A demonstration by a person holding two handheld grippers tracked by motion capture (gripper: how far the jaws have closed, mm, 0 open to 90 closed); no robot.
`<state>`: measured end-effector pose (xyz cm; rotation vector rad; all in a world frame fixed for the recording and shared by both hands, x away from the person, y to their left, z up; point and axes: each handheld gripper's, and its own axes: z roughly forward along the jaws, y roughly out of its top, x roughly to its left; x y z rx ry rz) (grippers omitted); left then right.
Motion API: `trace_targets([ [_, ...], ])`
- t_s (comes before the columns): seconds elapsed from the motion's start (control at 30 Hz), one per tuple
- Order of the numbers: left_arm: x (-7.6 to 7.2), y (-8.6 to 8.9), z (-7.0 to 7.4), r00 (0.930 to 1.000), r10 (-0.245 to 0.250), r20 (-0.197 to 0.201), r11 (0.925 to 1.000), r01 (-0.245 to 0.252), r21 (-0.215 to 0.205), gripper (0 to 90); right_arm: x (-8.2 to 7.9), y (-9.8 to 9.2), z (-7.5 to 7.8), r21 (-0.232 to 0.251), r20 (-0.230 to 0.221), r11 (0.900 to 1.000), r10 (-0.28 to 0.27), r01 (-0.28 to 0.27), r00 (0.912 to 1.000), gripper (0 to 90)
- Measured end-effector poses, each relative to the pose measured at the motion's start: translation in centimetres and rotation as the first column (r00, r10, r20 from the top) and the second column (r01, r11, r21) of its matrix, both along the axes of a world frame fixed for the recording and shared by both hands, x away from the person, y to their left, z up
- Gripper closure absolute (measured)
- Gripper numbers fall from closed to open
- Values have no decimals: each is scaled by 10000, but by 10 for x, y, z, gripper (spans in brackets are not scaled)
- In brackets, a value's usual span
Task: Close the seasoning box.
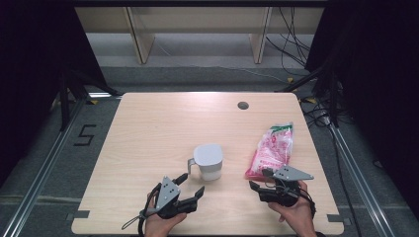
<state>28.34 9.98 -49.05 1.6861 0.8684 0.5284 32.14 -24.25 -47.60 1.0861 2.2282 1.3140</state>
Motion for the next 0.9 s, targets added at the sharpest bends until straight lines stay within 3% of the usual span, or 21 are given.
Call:
trace_targets([
  [0.43, -7, -5, -7, 9996, -255, -148, 9993, 258, 268, 282, -2, 1, 0, -107, 0, 9999, -15, 15, 10000, 343],
  [0.57, -10, -7, -11, 9985, -548, -51, 9974, 549, 473, 277, -5, 1, 0, -34, -310, 10000, -27, 26, 9995, 341],
  [0.6, -10, -9, -12, 9987, -490, -157, 9985, 494, 234, 277, -3, 0, -2, -102, -50, 9999, 70, -70, 10000, 341],
  [0.67, -11, -10, -12, 9987, -466, -222, 9979, 475, 430, 276, -4, -1, -2, -136, -77, 9999, 105, -106, 9999, 341],
  [0.8, -11, -9, -11, 9984, -563, -46, 9962, 565, 663, 276, -6, -2, -2, -154, -184, 9998, 130, -133, 9997, 340],
  [0.87, -11, -11, -12, 9990, -411, -165, 9984, 417, 369, 276, -8, -1, -3, 7, -310, 10000, 30, -29, 9995, 339],
  [0.9, -10, -9, -11, 9985, -539, -14, 9969, 538, 572, 276, -9, -1, -3, -32, -245, 10000, 60, -60, 9997, 340],
])
